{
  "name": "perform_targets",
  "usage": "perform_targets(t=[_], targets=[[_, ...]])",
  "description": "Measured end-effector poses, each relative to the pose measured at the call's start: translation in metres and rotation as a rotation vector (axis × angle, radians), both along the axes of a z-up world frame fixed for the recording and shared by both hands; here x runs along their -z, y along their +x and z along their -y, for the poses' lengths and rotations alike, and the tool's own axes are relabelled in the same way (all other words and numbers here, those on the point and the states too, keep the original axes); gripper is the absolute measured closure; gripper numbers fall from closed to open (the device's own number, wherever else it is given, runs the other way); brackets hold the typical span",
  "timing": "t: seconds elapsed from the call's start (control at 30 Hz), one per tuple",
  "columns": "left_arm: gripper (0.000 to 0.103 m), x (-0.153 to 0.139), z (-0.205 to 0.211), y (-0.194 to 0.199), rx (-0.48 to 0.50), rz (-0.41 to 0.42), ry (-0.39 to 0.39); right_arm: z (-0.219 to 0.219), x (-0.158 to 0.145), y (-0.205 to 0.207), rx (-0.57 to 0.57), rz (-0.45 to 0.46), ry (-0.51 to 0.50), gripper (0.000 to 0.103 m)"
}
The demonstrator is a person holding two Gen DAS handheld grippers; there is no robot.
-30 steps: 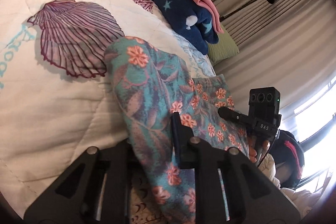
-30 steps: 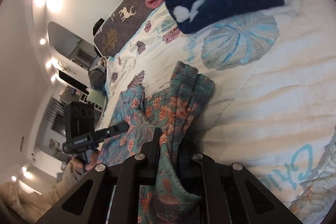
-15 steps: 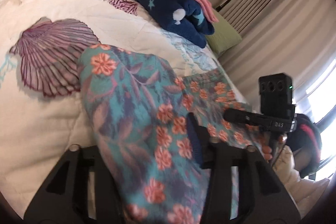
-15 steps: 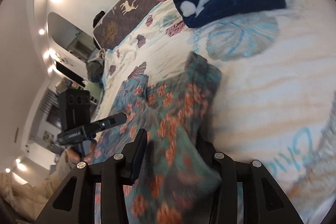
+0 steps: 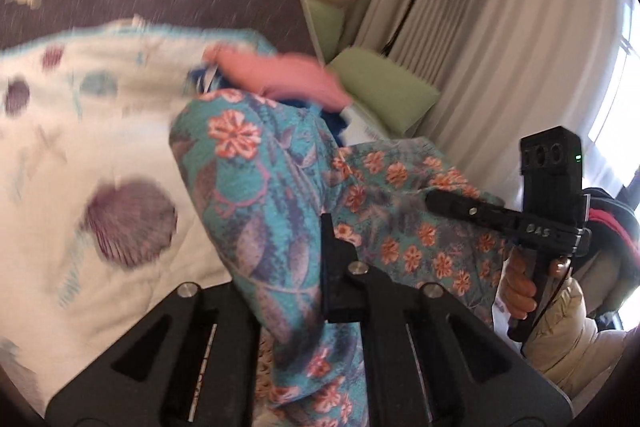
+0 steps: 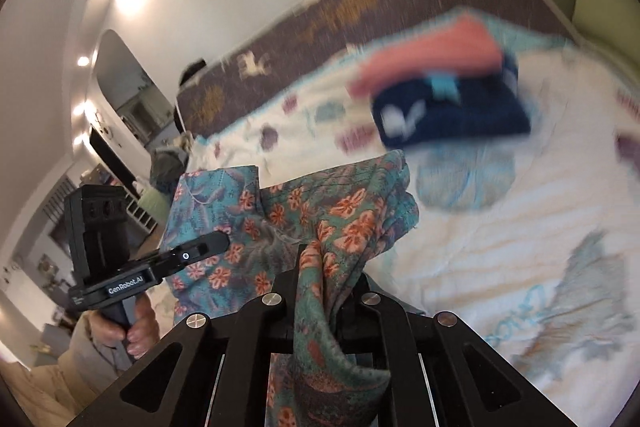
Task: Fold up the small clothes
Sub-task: 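Lift the folded shirt with both tools and carry it onto the navy clothes stack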
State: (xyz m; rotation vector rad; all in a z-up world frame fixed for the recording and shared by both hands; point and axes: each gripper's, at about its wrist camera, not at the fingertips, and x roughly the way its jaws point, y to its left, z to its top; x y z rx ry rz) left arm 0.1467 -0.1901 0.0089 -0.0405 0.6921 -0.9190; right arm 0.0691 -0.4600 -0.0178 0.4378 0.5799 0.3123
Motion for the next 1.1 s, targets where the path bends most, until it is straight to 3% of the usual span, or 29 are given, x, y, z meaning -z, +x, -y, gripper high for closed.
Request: perform_targets(t=[0.17, 0.33, 0.47, 0.6, 0.73, 0.83, 0.93, 1.03, 1.1], targets=[[0.095, -0.084, 0.018, -0.022, 0.033, 0.191, 0.012, -0.008, -0.088, -0.041, 0.061, 0.186, -0.134, 0.095], [0.095, -0.176, 0.052, -0.015, 0.026, 0.367, 0.023, 0.011, -0.177, -0.035, 0.153, 0.268, -0.188, 0.095], [0.094, -0.229, 0.083, 0.023, 0.001, 0.426, 0.013, 0.025, -0.238, -0.006, 0.212, 0.323, -0.269, 0.095], [0.094, -0.246, 0.116, 0.076, -0.025, 0.436, 0.034, 0.043, -0.265, 0.036, 0.265, 0.335, -0.283, 0.095], [0.094, -0.232, 0.144, 0.128, -0.052, 0.456, 0.064, 0.059, -0.261, 0.098, 0.321, 0.32, -0.288, 0.095], [0.094, -0.199, 0.163, 0.183, -0.094, 0.416, 0.087, 0.076, -0.237, 0.152, 0.336, 0.281, -0.26, 0.095], [0.092, -0.14, 0.188, 0.25, -0.17, 0.337, 0.163, 0.089, -0.19, 0.213, 0.333, 0.209, -0.24, 0.095], [0.082, -0.07, 0.206, 0.305, -0.262, 0.278, 0.28, 0.107, -0.123, 0.283, 0.358, 0.055, -0.225, 0.093], [0.078, -0.029, 0.215, 0.33, -0.302, 0.255, 0.369, 0.114, -0.077, 0.323, 0.41, -0.055, -0.281, 0.091]])
